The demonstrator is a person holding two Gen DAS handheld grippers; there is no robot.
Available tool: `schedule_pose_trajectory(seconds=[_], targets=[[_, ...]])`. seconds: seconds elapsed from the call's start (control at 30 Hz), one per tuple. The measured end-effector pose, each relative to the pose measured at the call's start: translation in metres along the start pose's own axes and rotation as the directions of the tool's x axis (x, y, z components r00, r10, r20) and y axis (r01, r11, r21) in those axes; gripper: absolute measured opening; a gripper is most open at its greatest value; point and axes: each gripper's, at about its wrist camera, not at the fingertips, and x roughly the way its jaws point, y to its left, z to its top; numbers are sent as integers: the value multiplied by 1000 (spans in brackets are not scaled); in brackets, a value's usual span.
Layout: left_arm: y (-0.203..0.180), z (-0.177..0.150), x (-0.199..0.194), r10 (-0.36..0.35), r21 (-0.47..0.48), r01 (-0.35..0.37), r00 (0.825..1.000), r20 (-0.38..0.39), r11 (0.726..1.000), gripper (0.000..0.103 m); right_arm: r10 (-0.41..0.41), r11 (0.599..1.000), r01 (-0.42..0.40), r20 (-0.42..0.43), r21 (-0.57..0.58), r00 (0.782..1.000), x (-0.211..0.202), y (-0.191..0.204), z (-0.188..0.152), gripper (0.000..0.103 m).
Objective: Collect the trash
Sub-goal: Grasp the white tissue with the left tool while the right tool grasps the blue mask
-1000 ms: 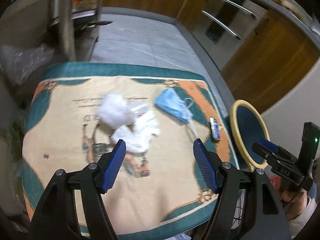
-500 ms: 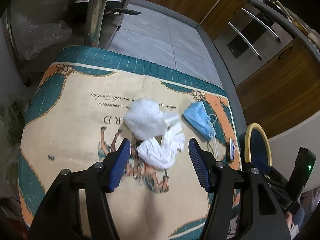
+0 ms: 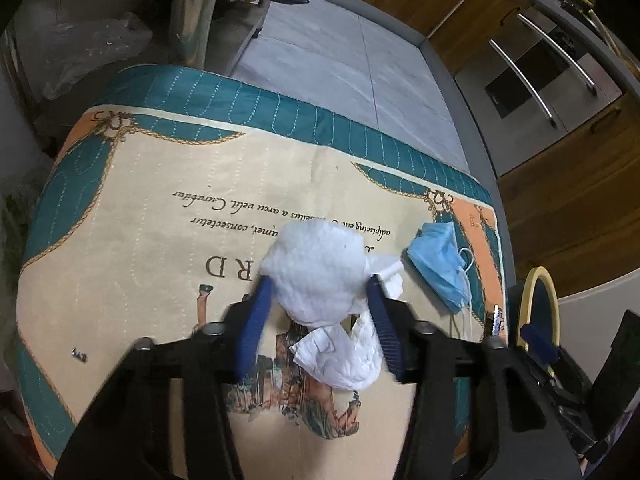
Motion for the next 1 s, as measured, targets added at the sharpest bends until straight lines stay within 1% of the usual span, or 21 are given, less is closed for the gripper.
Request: schedule_pose_trajectory(seconds=[0.03, 0.07, 0.1, 0.17, 0.3, 0.37, 0.4, 0.47, 0.6, 0.67, 0.7, 0.77, 0.8, 0.83, 0.87, 0.93, 1.0], targets=[[1, 0, 1, 2, 2, -2, 1000, -6, 1000, 22, 0, 1000, 0, -2, -13, 1000, 3, 3, 2, 73], [3, -1, 2, -2, -5, 2, 1000, -9, 1000, 10, 0, 1000, 0, -5, -24, 1000, 5, 5, 4, 73], [4, -2, 2, -6, -12, 6, 1000, -9, 1000, 8, -5, 999, 4, -5, -40, 1000, 8, 8, 5, 73], [6, -2, -3, -13, -17, 13, 1000, 4, 1000, 6, -12, 997, 12, -4, -76, 1000, 13, 15, 8, 73], [1, 1, -22, -13, 3, 13, 998, 59, 1000, 5, -1, 992, 1, -7, -125, 1000, 22, 28, 14, 73], [-1, 2, -31, -13, 10, 12, 996, 83, 1000, 5, -5, 985, 4, -1, -170, 1000, 28, 36, 18, 68], [-3, 2, -36, -11, 15, 10, 995, 98, 1000, 5, -8, 982, 8, 0, -188, 1000, 30, 39, 19, 67], [-5, 3, -44, -12, 17, 10, 993, 117, 1000, 5, -14, 973, 13, 0, -232, 1000, 36, 46, 22, 60], [-3, 3, -57, -29, -8, 31, 990, 141, 999, 5, -34, 958, 29, -14, -284, 999, 52, 53, 29, 56], [-2, 3, -61, -43, -17, 46, 989, 145, 999, 5, -55, 952, 42, -35, -304, 998, 65, 55, 31, 54], [-4, 3, -62, -47, -18, 50, 988, 147, 999, 5, -65, 950, 47, -47, -309, 997, 70, 54, 31, 51], [-4, 4, -65, -54, -18, 57, 987, 149, 998, 5, -80, 950, 54, -74, -308, 994, 79, 51, 30, 37], [-4, 4, -66, -56, -15, 59, 987, 150, 998, 5, -81, 953, 54, -78, -297, 994, 82, 49, 29, 32], [-5, 4, -66, -58, -13, 61, 987, 151, 998, 5, -76, 958, 51, -77, -283, 994, 82, 46, 29, 22], [-7, 3, -66, -61, -13, 63, 987, 151, 998, 5, -56, 964, 34, -77, -262, 995, 81, 44, 29, 17], [-8, 3, -66, -65, -14, 68, 986, 153, 998, 5, -25, 969, 6, -75, -248, 997, 77, 42, 29, 13], [-8, 3, -66, -70, -15, 73, 985, 155, 997, 5, 12, 975, -26, -64, -220, 998, 67, 39, 30, 13]])
